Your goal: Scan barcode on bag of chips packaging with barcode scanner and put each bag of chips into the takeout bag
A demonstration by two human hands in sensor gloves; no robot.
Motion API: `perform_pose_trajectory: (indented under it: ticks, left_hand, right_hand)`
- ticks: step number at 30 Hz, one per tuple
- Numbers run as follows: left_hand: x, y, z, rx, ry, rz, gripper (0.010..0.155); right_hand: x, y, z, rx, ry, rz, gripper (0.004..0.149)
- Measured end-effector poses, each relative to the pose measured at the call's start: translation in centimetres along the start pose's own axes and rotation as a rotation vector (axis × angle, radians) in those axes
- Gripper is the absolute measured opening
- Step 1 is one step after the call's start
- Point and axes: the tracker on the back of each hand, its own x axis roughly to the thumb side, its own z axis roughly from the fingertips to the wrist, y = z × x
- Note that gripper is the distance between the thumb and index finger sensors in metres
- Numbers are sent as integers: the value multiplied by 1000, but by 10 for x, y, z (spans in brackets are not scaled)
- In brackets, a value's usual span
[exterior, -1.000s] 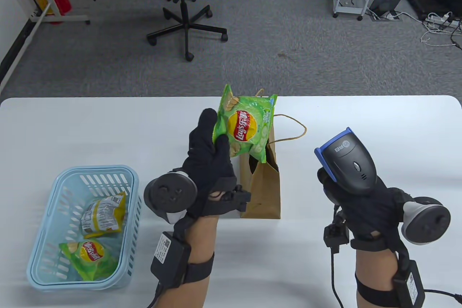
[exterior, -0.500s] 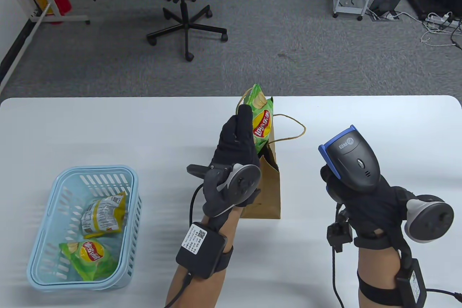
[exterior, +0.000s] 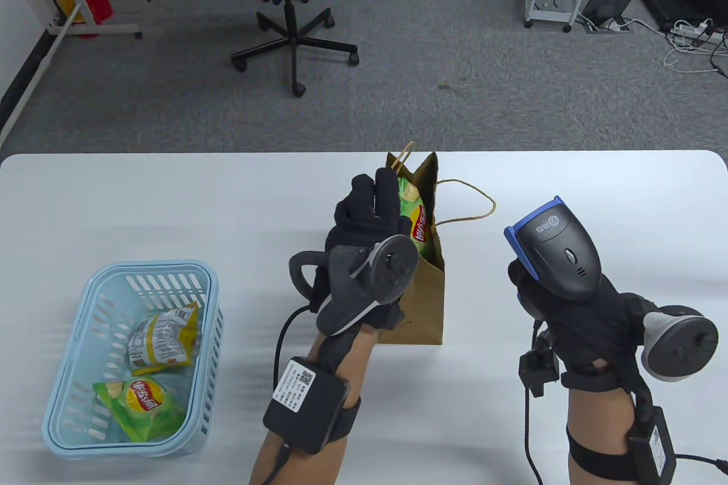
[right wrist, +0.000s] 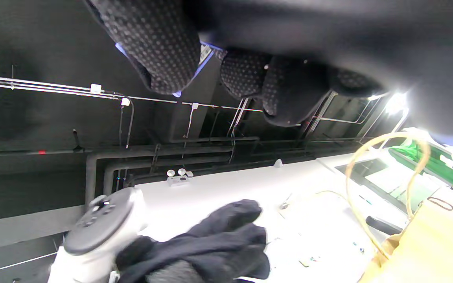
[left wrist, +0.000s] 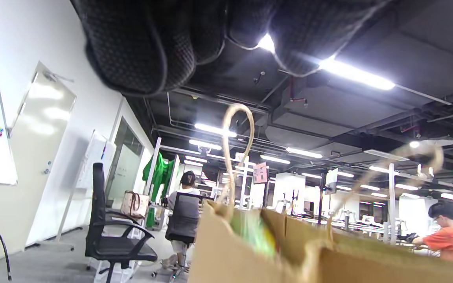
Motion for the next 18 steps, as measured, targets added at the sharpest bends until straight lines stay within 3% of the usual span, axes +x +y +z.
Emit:
perform_pose_trajectory:
  ticks: [4,7,10,13,18]
  left_hand:
    - [-23,36,7,-47,18,205,66]
    - [-47,58,13,-49,71,153,65]
    - [-88,74,22,-103,185,50,64]
    - [-136,73,34,-211,322,-7,63]
    - [-235,32,67,-576,620,-46,64]
  right_hand:
    - [-4,2,-1,4,12,16,58]
    - [-5,2,-1,7,19,22,58]
    - [-4,2,0,6,20,31,58]
    - [-4,2,0,9,18,33,58]
    - [-10,8,-1,25,35,47,59]
